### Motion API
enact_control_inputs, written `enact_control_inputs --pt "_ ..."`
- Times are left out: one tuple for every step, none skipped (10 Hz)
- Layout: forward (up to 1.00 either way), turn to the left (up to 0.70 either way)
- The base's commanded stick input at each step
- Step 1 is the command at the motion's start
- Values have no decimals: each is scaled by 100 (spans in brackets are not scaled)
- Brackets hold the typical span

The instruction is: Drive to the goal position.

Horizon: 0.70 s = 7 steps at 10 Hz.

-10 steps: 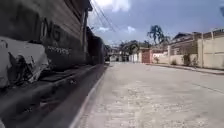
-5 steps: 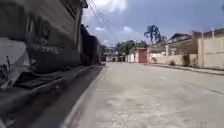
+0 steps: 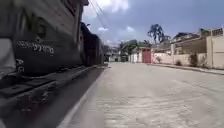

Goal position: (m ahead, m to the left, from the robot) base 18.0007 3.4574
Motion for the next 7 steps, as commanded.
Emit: enact_control_inputs --pt "100 -7" --pt "100 0" --pt "100 0" --pt "100 0" --pt "100 0" --pt "100 0" --pt "100 0"
